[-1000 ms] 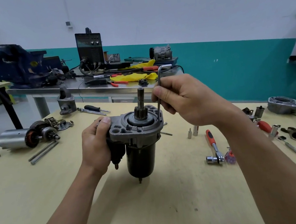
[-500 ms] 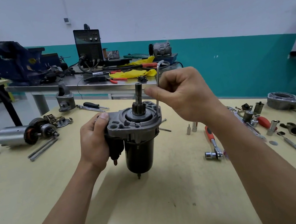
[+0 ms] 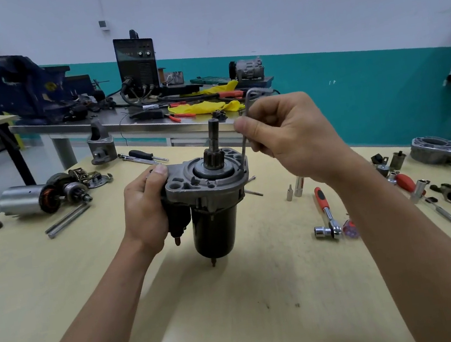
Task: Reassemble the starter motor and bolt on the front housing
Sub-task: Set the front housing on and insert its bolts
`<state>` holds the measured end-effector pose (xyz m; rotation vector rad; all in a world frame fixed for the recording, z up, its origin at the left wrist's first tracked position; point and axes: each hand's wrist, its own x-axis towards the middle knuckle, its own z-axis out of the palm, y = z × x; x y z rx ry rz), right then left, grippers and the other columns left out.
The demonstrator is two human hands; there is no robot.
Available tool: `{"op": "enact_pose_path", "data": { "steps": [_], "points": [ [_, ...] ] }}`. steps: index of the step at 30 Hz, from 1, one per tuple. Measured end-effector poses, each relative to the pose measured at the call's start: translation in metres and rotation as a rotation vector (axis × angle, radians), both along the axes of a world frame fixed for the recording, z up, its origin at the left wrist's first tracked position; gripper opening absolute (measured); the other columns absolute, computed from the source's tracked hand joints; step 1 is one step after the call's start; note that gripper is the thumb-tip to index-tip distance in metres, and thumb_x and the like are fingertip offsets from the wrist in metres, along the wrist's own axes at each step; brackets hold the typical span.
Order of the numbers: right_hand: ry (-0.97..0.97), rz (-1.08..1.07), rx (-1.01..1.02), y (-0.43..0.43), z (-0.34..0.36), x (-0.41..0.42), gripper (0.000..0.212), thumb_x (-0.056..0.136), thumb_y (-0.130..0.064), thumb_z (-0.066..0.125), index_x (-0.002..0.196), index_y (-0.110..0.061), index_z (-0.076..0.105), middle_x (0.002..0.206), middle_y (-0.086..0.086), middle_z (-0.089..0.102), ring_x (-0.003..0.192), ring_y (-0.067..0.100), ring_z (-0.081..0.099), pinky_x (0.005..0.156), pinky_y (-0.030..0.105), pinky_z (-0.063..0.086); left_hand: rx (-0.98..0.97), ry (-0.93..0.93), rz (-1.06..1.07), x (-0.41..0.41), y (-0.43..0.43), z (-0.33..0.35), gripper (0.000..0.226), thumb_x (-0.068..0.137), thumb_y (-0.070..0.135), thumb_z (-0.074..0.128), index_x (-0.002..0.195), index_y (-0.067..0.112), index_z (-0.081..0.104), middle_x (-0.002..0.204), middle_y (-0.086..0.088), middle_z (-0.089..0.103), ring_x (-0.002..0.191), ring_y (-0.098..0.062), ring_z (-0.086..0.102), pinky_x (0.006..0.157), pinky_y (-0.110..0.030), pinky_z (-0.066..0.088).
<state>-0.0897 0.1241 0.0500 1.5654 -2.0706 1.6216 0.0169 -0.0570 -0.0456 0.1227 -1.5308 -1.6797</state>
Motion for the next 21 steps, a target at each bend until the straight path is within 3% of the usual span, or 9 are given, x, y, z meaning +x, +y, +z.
{"op": "enact_pose_path", "data": {
  "steps": [4,9,13,16,19,21],
  "points": [
    [-0.026,-0.097,-0.111,-0.006,-0.005,0.002,0.023,0.086,-0.023,0.076,0.067,-0.015,0.064,0.058,-0.003,0.056,0.051,0.009,0.049,0.05,0.022,0.044,0.009,-0.007,0.015,0.0,0.001,0.002,0.055,0.076,0.05,0.055,0.085,-0.003,0.063,0.098,-0.045,0.059,0.088,-0.042,0.058,0.081,-0.054,0.044],
    [-0.108,-0.025,-0.092,-0.005,-0.002,0.005,0.01,0.094,-0.021,0.065,0.093,-0.014,0.071,0.055,-0.015,0.057,0.05,0.0,0.048,0.048,0.012,0.039,0.01,-0.011,0.009,0.0,-0.001,0.0,0.062,0.077,0.051,0.055,0.093,-0.007,0.063,0.103,-0.048,0.057,0.096,-0.067,0.052,0.082,-0.076,0.042],
    [-0.1,0.034,0.02,0.002,0.003,0.003,0.018,0.1,-0.018,0.055,0.092,-0.014,0.071,0.051,-0.014,0.052,0.047,0.001,0.043,0.044,0.013,0.035,0.009,-0.029,0.031,0.001,0.0,0.001,0.051,0.077,0.051,0.055,0.088,0.003,0.069,0.103,-0.043,0.061,0.093,-0.053,0.06,0.087,-0.068,0.045],
    [-0.047,-0.032,0.011,0.0,0.003,0.005,0.017,0.096,-0.019,0.063,0.081,-0.016,0.07,0.052,-0.012,0.054,0.048,0.002,0.045,0.047,0.016,0.038,0.016,-0.03,0.017,0.001,0.001,0.003,0.043,0.076,0.05,0.055,0.081,0.011,0.072,0.098,-0.036,0.064,0.092,-0.042,0.061,0.084,-0.057,0.046],
    [-0.02,-0.149,-0.12,-0.008,-0.002,0.007,0.026,0.084,-0.025,0.077,0.066,-0.014,0.062,0.057,-0.004,0.053,0.05,0.007,0.043,0.049,0.021,0.04,0.005,-0.023,0.017,0.001,0.002,0.002,0.045,0.076,0.051,0.055,0.082,0.008,0.07,0.1,-0.04,0.063,0.091,-0.042,0.061,0.081,-0.054,0.046],
    [-0.024,-0.168,-0.134,-0.01,-0.004,0.008,0.026,0.083,-0.028,0.078,0.068,-0.014,0.062,0.061,0.0,0.054,0.053,0.008,0.044,0.049,0.022,0.042,0.003,-0.016,0.017,0.0,0.002,0.002,0.05,0.076,0.05,0.055,0.085,0.003,0.067,0.104,-0.044,0.06,0.092,-0.052,0.06,0.084,-0.062,0.046]
  ]
}}
